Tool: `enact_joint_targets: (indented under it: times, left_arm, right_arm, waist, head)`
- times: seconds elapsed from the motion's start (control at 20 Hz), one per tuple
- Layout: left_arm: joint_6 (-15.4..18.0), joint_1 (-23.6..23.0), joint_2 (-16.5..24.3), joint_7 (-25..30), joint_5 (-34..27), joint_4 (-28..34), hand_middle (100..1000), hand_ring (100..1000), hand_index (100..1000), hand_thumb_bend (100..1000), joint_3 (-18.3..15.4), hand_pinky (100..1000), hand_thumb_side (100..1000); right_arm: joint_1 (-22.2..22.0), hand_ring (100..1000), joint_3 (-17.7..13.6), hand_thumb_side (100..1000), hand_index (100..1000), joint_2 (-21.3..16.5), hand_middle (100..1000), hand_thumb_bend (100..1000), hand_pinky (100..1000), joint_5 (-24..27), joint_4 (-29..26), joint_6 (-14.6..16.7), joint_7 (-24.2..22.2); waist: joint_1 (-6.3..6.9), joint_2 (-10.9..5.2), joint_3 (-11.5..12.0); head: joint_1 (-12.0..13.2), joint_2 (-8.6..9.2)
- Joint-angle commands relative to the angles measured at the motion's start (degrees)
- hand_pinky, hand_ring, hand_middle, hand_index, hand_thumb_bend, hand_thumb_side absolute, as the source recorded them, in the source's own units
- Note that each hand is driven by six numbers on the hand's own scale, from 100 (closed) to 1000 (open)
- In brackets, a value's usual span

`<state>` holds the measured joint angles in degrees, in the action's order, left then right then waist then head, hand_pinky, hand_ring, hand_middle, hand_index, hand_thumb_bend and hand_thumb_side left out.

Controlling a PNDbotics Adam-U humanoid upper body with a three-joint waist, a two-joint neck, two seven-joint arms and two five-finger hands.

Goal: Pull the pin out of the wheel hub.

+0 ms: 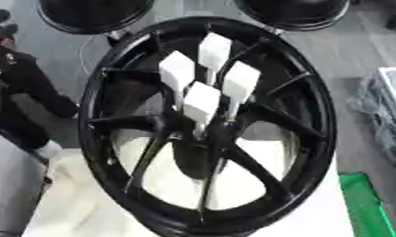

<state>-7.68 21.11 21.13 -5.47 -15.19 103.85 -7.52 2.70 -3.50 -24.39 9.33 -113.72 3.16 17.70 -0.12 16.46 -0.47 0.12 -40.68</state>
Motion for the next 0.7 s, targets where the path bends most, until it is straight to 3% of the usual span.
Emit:
enact_joint_targets:
  times: [0.05, 0.7]
  left_arm:
    - [0.4, 0.4, 0.9, 0.1, 0.3, 1.2, 816, 882, 768, 100, 0.2, 564, 798]
    - [0.9, 1.4, 0.9, 0.5, 1.4, 1.7, 804, 876, 757, 100, 0.4, 566, 775]
  right_arm:
    - [0.3, 822, -0.3, 683, 891, -0.7, 766, 100, 747, -0.1, -0.9, 0.1, -0.3]
    - [-0.1, 818, -0.4, 682, 891, -0.8, 763, 100, 746, -0.3, -0.9, 0.0, -0.4]
  waist:
    - [0.05, -1.29, -0.1]
    - [0.11, -1.51, -0.1]
  head:
    - [-0.1, 0.59]
    - [-1.5, 0.60]
